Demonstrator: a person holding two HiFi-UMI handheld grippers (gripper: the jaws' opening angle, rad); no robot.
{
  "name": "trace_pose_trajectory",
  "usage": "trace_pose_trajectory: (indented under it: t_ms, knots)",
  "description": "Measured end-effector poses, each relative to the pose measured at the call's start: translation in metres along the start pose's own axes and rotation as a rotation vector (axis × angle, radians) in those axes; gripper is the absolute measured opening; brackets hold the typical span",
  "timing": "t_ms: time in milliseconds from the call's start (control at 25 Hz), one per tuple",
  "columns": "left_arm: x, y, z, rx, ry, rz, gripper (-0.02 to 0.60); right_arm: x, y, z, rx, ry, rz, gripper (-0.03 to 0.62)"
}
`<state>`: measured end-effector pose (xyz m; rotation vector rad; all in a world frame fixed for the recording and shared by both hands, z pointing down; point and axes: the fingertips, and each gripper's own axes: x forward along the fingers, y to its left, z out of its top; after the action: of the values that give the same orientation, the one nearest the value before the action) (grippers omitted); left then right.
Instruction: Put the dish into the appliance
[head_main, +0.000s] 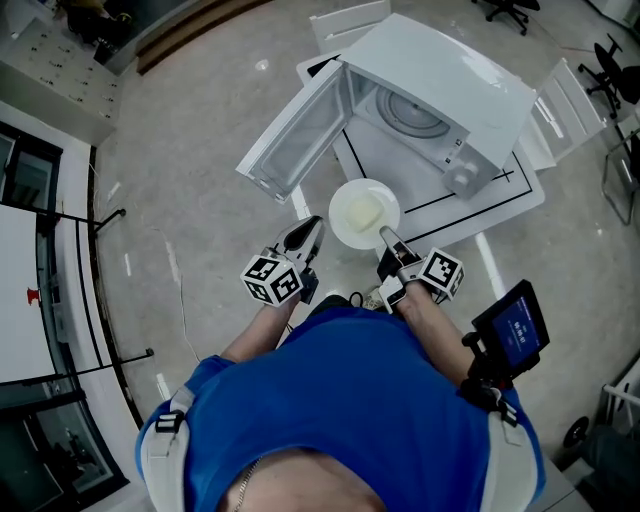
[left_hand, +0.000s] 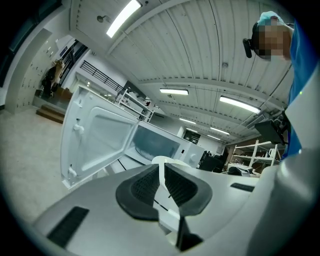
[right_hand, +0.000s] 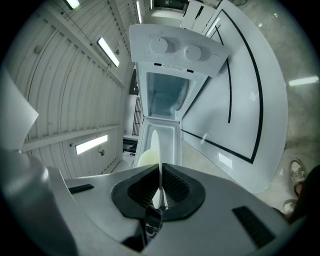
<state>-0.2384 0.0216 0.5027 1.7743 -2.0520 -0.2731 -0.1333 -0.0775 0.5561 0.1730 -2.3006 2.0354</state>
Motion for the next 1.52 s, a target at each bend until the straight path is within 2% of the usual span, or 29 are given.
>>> trace_pose_trajectory:
  t_ms: [240, 320, 760, 1520]
  knots:
    - [0.025, -0.002, -0.001, 0.019, 0.035, -0.027, 0.041, -0.003, -0.007, 0.022, 0.017, -0.052, -0.010, 0.011]
    - [0.031, -0.001, 0.000, 0.025, 0.046, -0.033, 0.008, -0.003, -0.008, 0.025, 0.031, -0.067, -0.014, 0.011]
    - [0.062, 0.004, 0.014, 0.056, 0.088, -0.098, 0.008, 0.002, -0.009, 0.052, 0.042, -0.167, -0.044, 0.011]
    - [0.132, 0.033, 0.022, 0.071, 0.151, -0.198, 0.008, 0.046, -0.028, 0.103, 0.061, -0.286, -0.099, 0.011]
